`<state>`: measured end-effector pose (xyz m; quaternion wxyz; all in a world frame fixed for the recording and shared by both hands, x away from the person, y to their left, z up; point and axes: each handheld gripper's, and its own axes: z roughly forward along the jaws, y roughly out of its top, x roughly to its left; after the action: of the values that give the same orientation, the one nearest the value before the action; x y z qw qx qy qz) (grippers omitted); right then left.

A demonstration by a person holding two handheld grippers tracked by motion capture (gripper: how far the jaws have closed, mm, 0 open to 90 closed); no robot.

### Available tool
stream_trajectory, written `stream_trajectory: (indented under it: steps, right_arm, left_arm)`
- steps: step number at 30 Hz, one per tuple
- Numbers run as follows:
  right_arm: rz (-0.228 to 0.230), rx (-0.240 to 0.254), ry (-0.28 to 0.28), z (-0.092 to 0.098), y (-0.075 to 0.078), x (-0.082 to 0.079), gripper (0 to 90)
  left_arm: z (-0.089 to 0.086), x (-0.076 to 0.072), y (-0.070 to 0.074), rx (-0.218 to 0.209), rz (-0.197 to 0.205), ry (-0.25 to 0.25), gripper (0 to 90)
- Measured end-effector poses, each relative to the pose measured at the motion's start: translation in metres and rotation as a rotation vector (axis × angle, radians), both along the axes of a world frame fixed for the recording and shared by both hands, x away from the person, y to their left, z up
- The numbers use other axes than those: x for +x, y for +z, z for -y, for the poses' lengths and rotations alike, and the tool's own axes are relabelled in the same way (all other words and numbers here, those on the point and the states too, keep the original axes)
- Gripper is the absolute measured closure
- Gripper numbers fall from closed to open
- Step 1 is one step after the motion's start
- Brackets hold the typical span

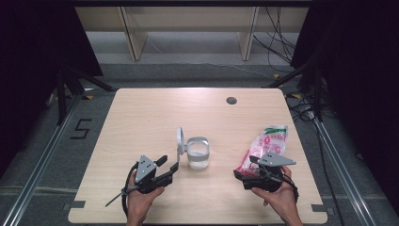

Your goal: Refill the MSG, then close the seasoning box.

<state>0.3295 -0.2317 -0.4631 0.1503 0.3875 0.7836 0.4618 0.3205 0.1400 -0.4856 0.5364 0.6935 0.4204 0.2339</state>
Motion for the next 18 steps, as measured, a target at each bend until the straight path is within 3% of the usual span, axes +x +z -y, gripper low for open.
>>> stream_trajectory:
  steps: [2, 4, 8, 10, 12, 16, 17, 18]
  right_arm:
    - [0.041, -0.039, 0.012, 0.002, -0.001, 0.002, 17.5]
    - [0.014, -0.015, 0.009, 0.0, -0.002, 0.0, 18.0]
    - [0.027, -0.033, 0.018, 0.001, -0.003, 0.001, 18.5]
    - [0.0, -0.033, 0.011, 0.0, -0.003, -0.001, 18.5]
    - [0.013, -0.039, 0.018, 0.0, -0.003, -0.001, 18.7]
    - [-0.004, -0.037, 0.014, -0.002, -0.004, -0.002, 19.0]
    - [0.01, -0.037, 0.03, -0.002, -0.005, -0.001, 19.0]
    - [-0.005, -0.039, 0.052, -0.001, -0.005, 0.0, 19.1]
  left_arm:
    - [-0.001, 0.001, 0.0, -0.002, 0.002, 0.001, 48.9]
    - [-0.003, 0.002, 0.001, 0.001, 0.006, 0.002, 51.2]
    - [-0.005, 0.006, 0.003, -0.016, 0.021, -0.008, 52.8]
    - [-0.006, 0.006, 0.004, -0.005, 0.021, -0.005, 53.1]
    - [-0.007, 0.007, 0.006, -0.004, 0.023, -0.01, 54.3]
    - [-0.008, 0.01, 0.009, 0.001, 0.028, -0.012, 58.0]
    - [-0.008, 0.01, 0.009, 0.001, 0.028, -0.012, 59.4]
    - [-0.007, 0.011, 0.011, -0.004, 0.031, -0.011, 61.7]
